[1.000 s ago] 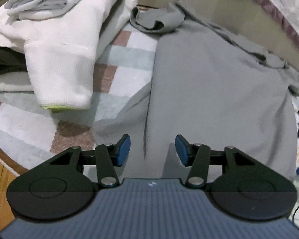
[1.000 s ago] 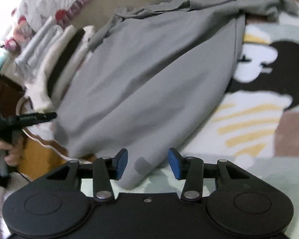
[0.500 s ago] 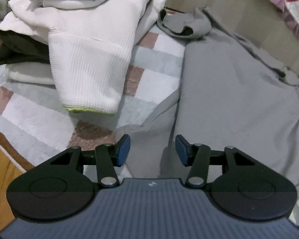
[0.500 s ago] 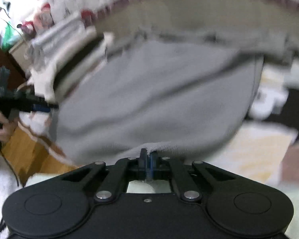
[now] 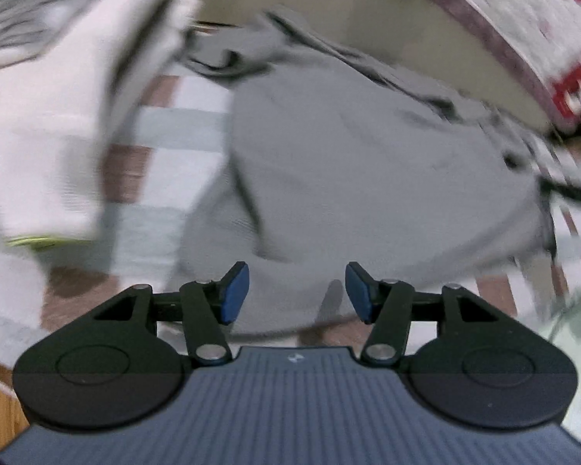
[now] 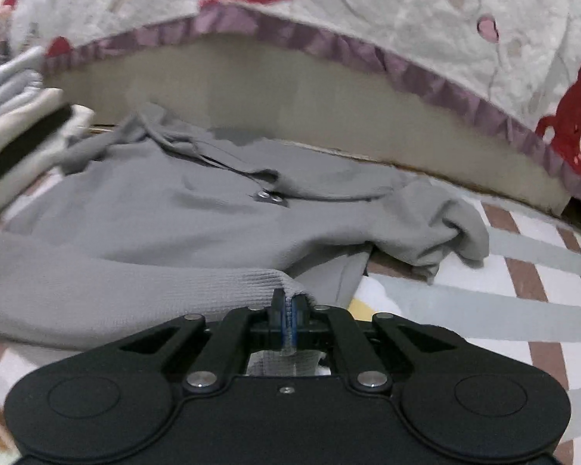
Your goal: Fold clothes
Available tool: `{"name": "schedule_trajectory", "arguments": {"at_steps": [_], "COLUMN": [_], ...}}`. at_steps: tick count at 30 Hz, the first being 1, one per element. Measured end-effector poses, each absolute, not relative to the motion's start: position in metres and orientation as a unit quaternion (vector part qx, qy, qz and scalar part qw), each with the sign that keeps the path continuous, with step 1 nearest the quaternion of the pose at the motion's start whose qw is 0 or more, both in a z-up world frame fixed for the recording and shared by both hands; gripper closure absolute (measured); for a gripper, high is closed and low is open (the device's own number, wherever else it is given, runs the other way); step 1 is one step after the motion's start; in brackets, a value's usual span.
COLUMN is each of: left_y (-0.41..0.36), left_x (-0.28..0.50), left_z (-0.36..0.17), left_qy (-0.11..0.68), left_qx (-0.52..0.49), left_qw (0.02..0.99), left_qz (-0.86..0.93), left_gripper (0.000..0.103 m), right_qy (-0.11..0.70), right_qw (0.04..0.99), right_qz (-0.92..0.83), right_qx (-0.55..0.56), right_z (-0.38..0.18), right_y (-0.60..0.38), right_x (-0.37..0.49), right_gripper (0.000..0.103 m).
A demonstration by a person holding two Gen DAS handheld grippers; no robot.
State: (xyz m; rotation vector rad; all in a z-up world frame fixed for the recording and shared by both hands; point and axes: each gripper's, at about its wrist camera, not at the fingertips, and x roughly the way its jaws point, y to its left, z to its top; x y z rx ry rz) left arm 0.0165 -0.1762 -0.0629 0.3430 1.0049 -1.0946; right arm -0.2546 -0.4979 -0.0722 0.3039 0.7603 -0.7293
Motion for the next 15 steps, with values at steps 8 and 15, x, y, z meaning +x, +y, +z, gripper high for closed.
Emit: {"name": "schedule_trajectory", "arguments": {"at_steps": [8,15], "left_y": [-0.212,-0.202], "left_x": [-0.006,0.003], "left_z": [-0.096,-0.074], "left_qy": [0.398,0.379], "left_qx": [0.301,0.25], "left_qw": [0.724,0.76], "left_qz": [-0.477,-0.465], "left_gripper": [0.037,0.093], "right_qy": [0.368,0.328], "right_qw": [0.843,0.852], "right_qz": [-0.315,-0.279], "right_qx": [0.233,0.298], "right_z": [-0.096,-0.089], "right_y": [-0.523,-0.504], "right_x": [-0.25,-0.286], "right_gripper": [0.087,0.062]}}
